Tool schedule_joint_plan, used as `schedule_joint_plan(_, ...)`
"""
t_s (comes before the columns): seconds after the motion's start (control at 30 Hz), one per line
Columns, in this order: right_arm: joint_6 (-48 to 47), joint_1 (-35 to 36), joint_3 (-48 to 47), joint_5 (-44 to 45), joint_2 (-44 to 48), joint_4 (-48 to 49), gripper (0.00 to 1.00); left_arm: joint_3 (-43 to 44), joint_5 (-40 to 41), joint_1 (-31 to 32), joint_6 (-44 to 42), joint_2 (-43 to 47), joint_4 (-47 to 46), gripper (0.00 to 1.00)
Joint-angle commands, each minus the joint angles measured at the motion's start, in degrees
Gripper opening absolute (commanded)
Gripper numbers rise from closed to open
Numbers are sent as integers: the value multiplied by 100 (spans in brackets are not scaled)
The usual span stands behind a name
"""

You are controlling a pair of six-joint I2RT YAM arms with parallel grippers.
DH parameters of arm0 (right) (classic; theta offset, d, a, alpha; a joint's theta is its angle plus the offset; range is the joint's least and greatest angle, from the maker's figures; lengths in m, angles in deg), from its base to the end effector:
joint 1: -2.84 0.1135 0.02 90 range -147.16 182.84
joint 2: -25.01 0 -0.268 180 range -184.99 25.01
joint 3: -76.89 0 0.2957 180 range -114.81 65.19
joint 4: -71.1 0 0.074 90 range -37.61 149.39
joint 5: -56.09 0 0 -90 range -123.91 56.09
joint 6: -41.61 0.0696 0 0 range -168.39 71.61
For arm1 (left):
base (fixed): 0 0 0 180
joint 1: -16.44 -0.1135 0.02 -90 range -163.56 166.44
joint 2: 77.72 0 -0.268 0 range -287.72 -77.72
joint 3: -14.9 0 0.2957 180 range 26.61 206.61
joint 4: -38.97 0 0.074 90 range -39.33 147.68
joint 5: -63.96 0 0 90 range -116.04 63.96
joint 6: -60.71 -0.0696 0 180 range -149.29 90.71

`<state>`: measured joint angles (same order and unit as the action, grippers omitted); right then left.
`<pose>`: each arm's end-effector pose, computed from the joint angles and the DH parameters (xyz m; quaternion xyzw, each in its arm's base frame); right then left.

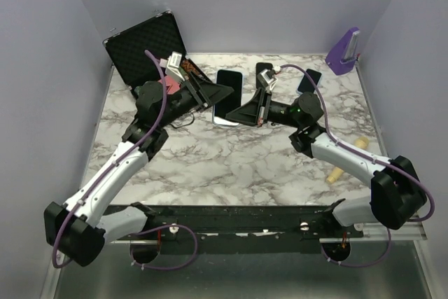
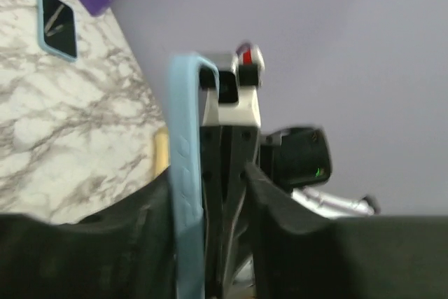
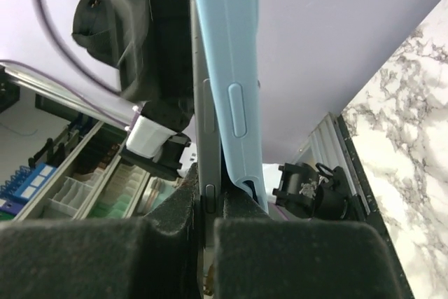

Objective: Take the phone out of the phone case
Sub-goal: Remove the phone case from the phone.

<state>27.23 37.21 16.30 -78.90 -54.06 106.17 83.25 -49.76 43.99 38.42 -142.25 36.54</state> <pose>0.2757 0.2482 0.3181 -0.0926 0.6249 0.7379 0.2376 0.2856 -0.1806 0.3901 -0.0806 0.6661 -0.6308 0.3897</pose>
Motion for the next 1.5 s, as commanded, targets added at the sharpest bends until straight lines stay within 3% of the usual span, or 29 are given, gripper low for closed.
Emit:
schedule_joint_plan(0.0, 155, -219, -16, 360, 84, 402, 1, -38, -248, 365, -1583, 870, 1578, 59)
schedule_joint_plan(0.13, 226, -475, -147, 61, 216, 323, 1, -364, -70, 356, -1998, 1232, 1668, 72)
schedule_joint_plan(0.33, 208, -589, -122, -263, 269, 417, 1, -628, -825, 356, -1787, 1092, 773, 66)
schedule_joint_plan(0.47, 366, -598, -60, -668, 155, 990, 0, -365, -1090, 348, -2015, 768, 876, 56)
schedule_joint_plan(0.7, 497, -607, -95, -1046, 348, 1209, 1, -154, -1292, 295, -2708, 811, 955, 28)
schedule_joint_plan(0.9, 1981, -651, 80, -1258, 50, 3079, 1, 215, -1038, 233, -3596, 811, 1842, 3)
schedule_joint_plan(1.07, 2642, -695, 151, -1161, -109, 3864, 1, 295, -713, 233, -3676, 662, 2090, 1)
schedule_joint_plan(1.47, 2642, -853, 142, -1038, 84, 3592, 1, -74, -54, 224, -3720, 819, 2134, 0)
